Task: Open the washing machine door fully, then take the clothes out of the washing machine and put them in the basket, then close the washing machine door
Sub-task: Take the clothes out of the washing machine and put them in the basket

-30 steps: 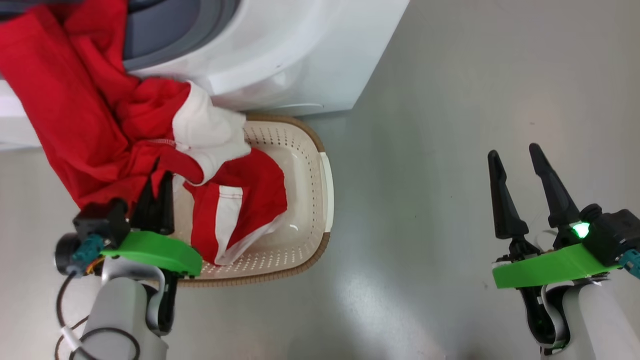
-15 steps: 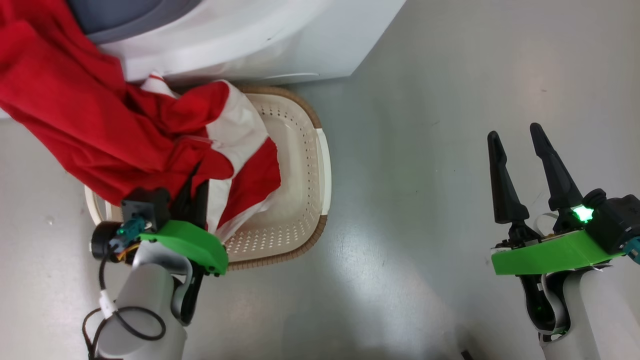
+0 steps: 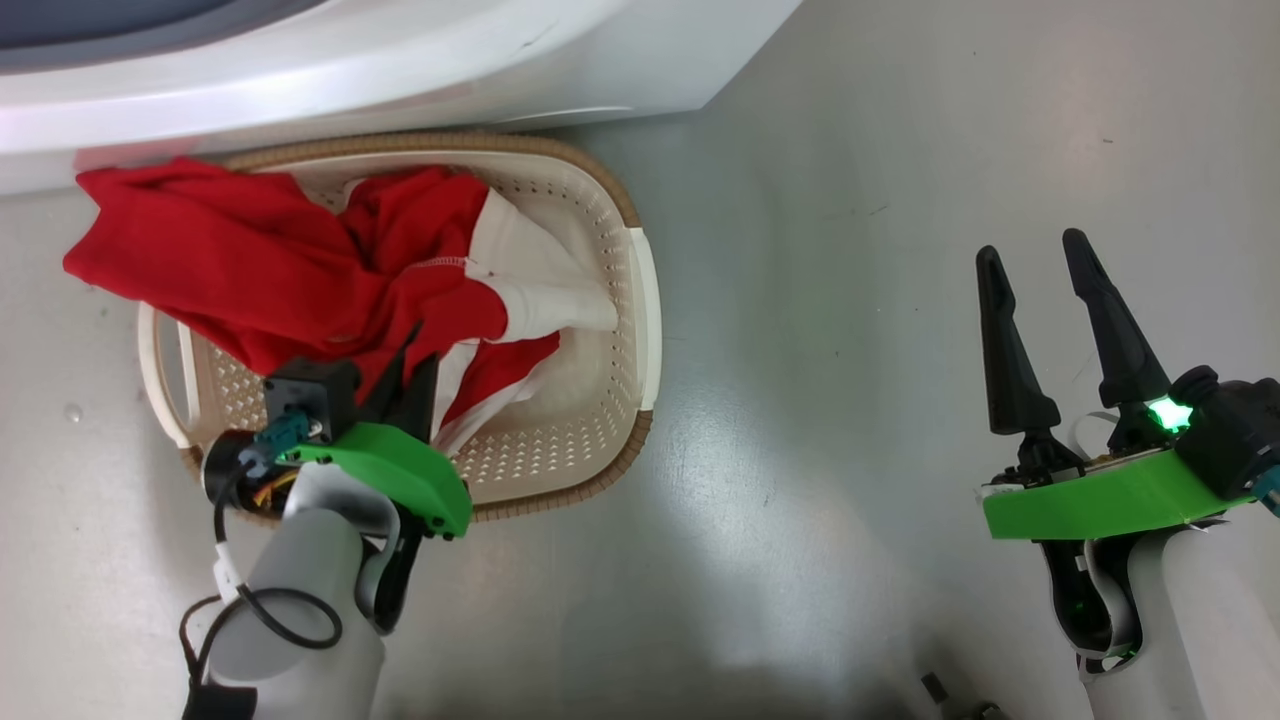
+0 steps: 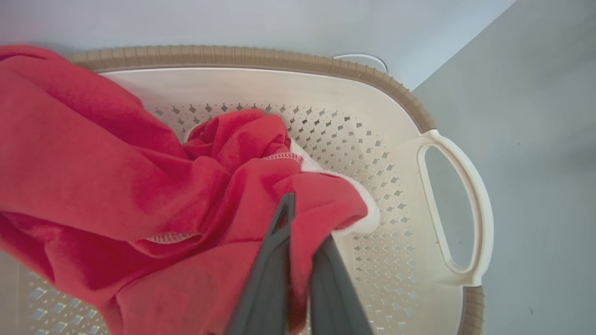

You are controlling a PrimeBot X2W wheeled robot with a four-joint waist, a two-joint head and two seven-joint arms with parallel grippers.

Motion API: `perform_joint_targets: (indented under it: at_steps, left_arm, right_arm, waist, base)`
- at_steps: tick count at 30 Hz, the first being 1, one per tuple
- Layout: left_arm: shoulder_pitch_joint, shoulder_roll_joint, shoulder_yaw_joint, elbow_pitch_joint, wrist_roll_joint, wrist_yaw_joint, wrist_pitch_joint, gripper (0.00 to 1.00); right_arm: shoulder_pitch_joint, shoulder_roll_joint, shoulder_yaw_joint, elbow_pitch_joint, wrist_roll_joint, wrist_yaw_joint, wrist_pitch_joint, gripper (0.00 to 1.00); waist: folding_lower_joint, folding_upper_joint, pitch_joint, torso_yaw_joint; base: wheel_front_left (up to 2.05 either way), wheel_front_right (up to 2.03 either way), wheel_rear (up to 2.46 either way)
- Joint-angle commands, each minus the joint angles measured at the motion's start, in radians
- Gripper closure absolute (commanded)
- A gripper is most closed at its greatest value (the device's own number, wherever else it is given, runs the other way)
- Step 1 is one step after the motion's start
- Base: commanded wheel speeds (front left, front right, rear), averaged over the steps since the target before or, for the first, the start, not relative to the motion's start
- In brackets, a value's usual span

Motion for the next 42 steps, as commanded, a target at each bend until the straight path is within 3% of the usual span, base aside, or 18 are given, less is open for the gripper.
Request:
perform_joint_targets:
  at_steps: [1, 3, 4, 10, 11, 25, 42]
  left_arm:
    - [0.01, 0.025, 0.02, -0.007, -0.01, -0.006, -0.005, 0.98]
    - [0.007, 0.025, 0.024, 0.001, -0.01, -0.006, -0.005, 0.93]
    - [0.006, 0.025, 0.025, 0.004, -0.012, -0.006, -0.005, 0.85]
    - [-0.005, 0.025, 0.033, 0.016, -0.017, -0.006, -0.005, 0.09]
    - [-0.006, 0.025, 0.034, 0.016, -0.018, -0.006, -0.005, 0.01]
    - [0.053, 0.025, 0.1, -0.012, -0.018, -0.006, -0.005, 0.0]
    - [0.24, 0.025, 0.215, -0.239, 0.064, -0.006, -0.005, 0.0]
  right_arm:
    - [0.006, 0.001, 0.019, -0.026, -0.007, 0.005, -0.006, 0.0]
    - [0.006, 0.001, 0.019, -0.028, -0.007, 0.005, -0.006, 0.0]
    - [0.007, 0.001, 0.019, -0.027, -0.008, 0.005, -0.006, 0.0]
    - [0.006, 0.001, 0.02, -0.026, -0.009, 0.005, -0.006, 0.0]
    - [0.005, 0.001, 0.02, -0.025, -0.009, 0.005, -0.006, 0.0]
    - [0.017, 0.001, 0.023, 0.008, -0.01, 0.005, -0.006, 0.0]
    - [0.103, -0.01, 0.02, 0.066, -0.009, 0.005, -0.006, 0.0]
  waist:
    - [0.0, 0.0, 0.005, -0.001]
    - [0.0, 0.0, 0.008, -0.002]
    - [0.0, 0.0, 0.008, -0.002]
    - [0.0, 0.0, 0.011, -0.001]
    - [0.0, 0.0, 0.01, -0.001]
    - [0.0, 0.0, -0.119, 0.006]
    - [0.0, 0.0, -0.38, 0.041]
  base:
    - [0.0, 0.0, 0.0]
    - [0.0, 0.0, 0.0]
    - [0.0, 0.0, 0.0]
    - [0.0, 0.0, 0.0]
    - [0.0, 0.0, 0.0]
    - [0.0, 0.0, 0.0]
    - [0.0, 0.0, 0.0]
